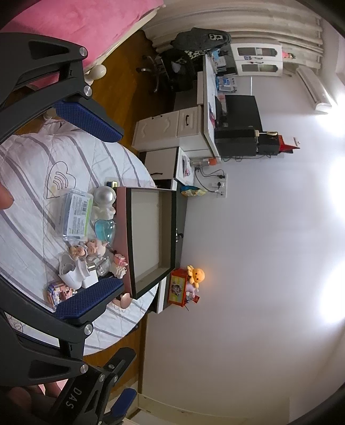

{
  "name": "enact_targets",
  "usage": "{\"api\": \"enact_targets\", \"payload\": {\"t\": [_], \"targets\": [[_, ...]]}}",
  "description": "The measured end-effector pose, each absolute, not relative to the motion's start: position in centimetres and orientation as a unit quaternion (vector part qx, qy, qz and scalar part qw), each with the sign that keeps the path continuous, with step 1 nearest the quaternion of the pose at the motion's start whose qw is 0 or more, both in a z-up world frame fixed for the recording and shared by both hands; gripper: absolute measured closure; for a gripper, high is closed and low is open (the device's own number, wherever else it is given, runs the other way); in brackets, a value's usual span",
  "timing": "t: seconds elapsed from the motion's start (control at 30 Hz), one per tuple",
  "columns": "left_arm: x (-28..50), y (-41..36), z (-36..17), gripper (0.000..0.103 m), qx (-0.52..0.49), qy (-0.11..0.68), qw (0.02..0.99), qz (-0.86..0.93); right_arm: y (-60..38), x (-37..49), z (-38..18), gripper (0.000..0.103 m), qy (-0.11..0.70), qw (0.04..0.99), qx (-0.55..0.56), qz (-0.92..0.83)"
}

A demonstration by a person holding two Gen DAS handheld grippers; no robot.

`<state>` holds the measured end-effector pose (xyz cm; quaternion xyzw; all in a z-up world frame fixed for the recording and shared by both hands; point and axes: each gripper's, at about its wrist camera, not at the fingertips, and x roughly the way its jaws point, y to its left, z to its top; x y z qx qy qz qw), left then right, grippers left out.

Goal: Organize rigid objects

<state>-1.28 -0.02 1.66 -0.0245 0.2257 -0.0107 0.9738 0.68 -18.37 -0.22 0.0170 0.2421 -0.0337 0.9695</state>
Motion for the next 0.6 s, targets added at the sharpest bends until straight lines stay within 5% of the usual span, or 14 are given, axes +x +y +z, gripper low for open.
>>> {"api": "enact_targets", "payload": {"t": [0.6], "targets": [[-1.19,0.07,1.60,0.000,-0.026,0.227,0.973,-0.011,-18.10,0.86,0.35,0.000,0.239,0.970,0.015,-0.034]]}}
